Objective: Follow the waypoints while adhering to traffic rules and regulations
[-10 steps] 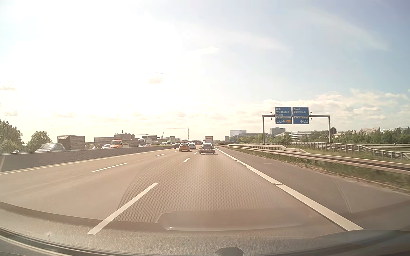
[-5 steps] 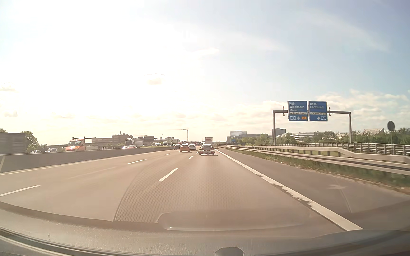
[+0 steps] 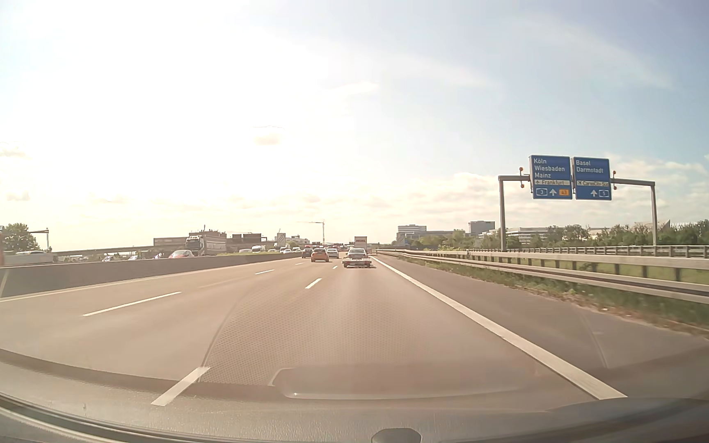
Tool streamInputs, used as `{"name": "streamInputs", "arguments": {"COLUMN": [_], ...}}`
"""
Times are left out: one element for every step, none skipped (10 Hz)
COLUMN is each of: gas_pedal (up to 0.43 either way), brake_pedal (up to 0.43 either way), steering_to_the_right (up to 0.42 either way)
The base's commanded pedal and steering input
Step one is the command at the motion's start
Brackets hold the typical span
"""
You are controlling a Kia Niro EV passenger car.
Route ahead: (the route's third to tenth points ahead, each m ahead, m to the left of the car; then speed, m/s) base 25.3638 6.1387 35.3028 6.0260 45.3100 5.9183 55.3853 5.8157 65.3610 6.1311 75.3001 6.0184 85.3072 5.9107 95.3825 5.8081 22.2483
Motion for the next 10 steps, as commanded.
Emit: {"name": "streamInputs", "arguments": {"gas_pedal": [0.098, 0.110, 0.110, 0.110, 0.110, 0.118, 0.118, 0.130, 0.130, 0.138], "brake_pedal": [0.000, 0.000, 0.000, 0.000, 0.000, 0.000, 0.000, 0.000, 0.000, 0.000], "steering_to_the_right": [-0.002, -0.002, -0.003, -0.003, -0.003, -0.003, -0.003, -0.003, -0.002, -0.002]}}
